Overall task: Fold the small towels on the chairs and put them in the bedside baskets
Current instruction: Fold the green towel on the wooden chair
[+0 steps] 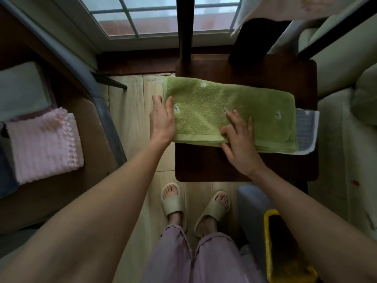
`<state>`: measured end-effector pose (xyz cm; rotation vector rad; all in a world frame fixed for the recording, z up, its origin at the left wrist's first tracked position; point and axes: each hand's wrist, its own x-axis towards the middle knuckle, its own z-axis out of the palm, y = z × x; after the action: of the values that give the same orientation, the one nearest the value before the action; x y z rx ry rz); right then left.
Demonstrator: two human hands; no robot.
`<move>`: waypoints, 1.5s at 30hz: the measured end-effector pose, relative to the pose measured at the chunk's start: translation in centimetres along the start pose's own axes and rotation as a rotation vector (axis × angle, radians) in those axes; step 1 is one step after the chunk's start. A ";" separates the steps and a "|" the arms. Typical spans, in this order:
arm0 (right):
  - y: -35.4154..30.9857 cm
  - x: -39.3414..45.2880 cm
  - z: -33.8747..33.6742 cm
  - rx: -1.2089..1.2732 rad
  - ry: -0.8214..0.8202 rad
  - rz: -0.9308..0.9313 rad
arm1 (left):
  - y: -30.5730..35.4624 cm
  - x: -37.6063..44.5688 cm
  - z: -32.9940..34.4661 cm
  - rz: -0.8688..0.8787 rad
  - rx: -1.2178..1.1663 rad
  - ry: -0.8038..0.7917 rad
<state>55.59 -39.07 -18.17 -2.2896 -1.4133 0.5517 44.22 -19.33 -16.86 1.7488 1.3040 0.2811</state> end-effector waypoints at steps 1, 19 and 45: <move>-0.4 0.5 0.1 0.034 0.023 0.032 | -0.5 0.1 -0.1 -0.025 0.022 -0.013; -2.4 1.2 -1.7 -0.066 0.071 -0.032 | -1.9 -0.3 0.2 -0.201 0.067 -0.105; -0.9 0.7 -10.1 1.508 0.283 0.851 | 8.2 -4.5 0.3 0.082 -0.323 -0.226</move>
<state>60.47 -39.28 -9.31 -1.3727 0.3102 0.9780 47.86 -23.54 -9.35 1.5121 0.9678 0.3126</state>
